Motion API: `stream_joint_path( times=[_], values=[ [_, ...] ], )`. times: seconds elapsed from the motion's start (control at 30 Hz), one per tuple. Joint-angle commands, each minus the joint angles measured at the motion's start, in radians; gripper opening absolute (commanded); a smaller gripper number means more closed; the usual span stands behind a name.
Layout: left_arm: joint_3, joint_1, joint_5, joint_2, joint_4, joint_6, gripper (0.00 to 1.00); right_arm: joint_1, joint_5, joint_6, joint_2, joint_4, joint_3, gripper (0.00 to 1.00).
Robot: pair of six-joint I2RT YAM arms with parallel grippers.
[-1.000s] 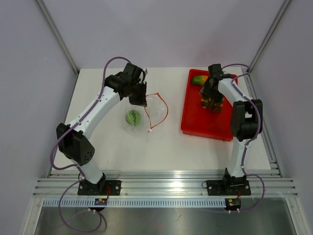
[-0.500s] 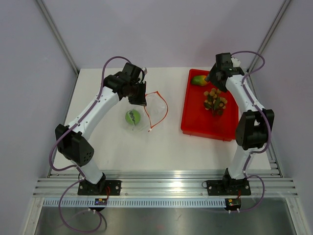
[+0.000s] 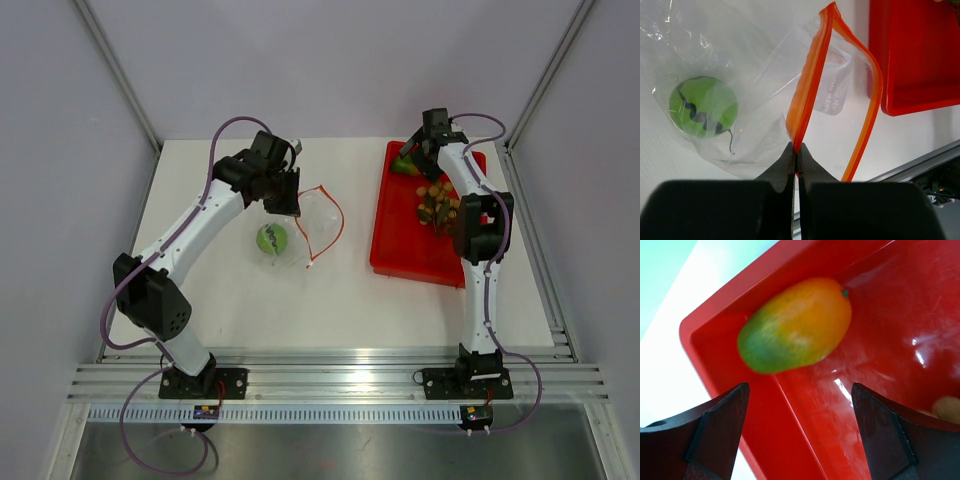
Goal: Place the food in the zip-top bag and seal the zipper
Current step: Pick up the fake fruit from the bin.
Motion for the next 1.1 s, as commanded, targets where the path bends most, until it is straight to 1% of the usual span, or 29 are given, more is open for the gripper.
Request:
stream_joint_path(
  times=[0.0, 0.3, 0.5, 0.63, 0.7, 0.73, 0.87, 0.97, 1.07],
  values=[
    [-0.036, -0.002, -0.004, -0.057, 0.067, 0.017, 0.0, -0.025, -0.038, 0.075, 0.032, 0.022, 0.094, 0.91],
    [-0.035, -0.002, -0.015, -0.037, 0.067, 0.023, 0.0, -0.029, -0.055, 0.14, 0.123, 0.046, 0.154, 0.92],
    [-0.062, -0.002, -0.023, -0.044, 0.08, 0.023, 0.0, -0.026, -0.038, 0.18, 0.115, 0.155, 0.073, 0.93],
    [-0.07, -0.002, -0.026, -0.041, 0.083, 0.028, 0.0, -0.023, 0.025, 0.204, 0.109, 0.162, 0.044, 0.93],
    [-0.07, -0.002, -0.026, -0.038, 0.081, 0.028, 0.0, -0.022, 0.071, 0.22, 0.112, 0.114, 0.055, 0.92],
    [-0.071, -0.002, -0.026, -0.038, 0.083, 0.029, 0.0, -0.02, 0.103, 0.218, 0.112, 0.108, 0.053, 0.91],
    [-0.075, -0.002, -0.02, -0.038, 0.087, 0.028, 0.0, -0.017, 0.145, 0.203, 0.088, 0.091, 0.015, 0.86],
    [-0.075, -0.002, -0.016, -0.035, 0.087, 0.026, 0.0, -0.017, 0.146, 0.191, 0.049, 0.128, -0.049, 0.79],
    [-0.075, -0.002, -0.012, -0.034, 0.089, 0.023, 0.0, -0.017, 0.142, 0.175, 0.029, 0.131, -0.08, 0.73]
  ],
)
